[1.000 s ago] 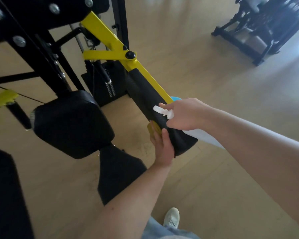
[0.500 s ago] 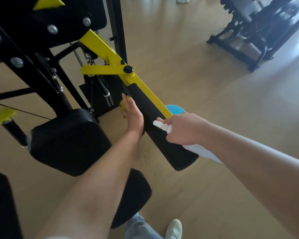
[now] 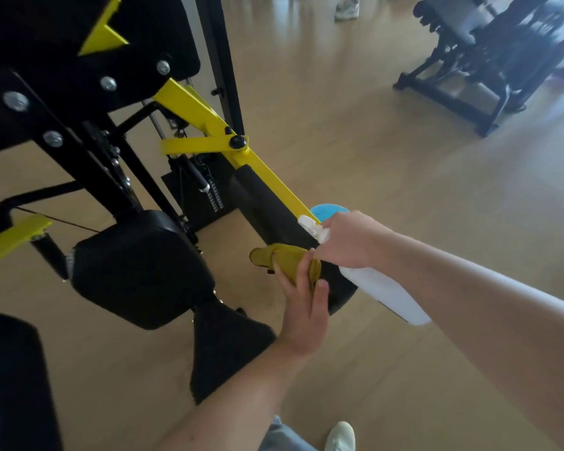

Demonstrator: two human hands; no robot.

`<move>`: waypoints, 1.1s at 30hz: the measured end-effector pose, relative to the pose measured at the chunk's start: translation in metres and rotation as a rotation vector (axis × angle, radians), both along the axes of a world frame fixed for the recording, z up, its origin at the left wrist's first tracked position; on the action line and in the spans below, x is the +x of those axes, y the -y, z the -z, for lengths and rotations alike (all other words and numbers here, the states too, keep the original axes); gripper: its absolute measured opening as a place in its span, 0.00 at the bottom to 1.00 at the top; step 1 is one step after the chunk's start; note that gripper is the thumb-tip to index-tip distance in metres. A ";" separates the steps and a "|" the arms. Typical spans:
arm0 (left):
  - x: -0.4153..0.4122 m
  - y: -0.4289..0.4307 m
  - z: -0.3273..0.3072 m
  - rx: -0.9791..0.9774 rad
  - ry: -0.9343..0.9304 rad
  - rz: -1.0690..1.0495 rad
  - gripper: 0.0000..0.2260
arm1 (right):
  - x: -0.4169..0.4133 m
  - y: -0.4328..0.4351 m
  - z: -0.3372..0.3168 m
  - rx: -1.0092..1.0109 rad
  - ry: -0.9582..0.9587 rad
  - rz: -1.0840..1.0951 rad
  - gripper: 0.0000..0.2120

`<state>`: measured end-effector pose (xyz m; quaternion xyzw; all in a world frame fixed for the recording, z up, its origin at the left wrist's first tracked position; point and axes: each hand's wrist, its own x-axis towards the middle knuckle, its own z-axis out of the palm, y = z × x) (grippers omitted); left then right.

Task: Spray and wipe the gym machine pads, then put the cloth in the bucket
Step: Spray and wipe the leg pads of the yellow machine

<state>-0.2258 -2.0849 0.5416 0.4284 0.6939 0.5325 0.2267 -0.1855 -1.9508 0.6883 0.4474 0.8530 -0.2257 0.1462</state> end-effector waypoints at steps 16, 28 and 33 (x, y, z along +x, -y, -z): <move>-0.082 -0.052 -0.027 -0.215 -0.102 -0.072 0.22 | 0.023 0.008 -0.007 -0.035 -0.083 0.085 0.12; 0.016 0.014 -0.025 -0.238 -0.385 0.069 0.21 | 0.052 0.029 -0.018 0.007 -0.095 -0.021 0.14; 0.017 0.044 -0.046 -0.203 -0.339 0.041 0.12 | 0.044 0.045 -0.023 -0.007 -0.097 -0.105 0.16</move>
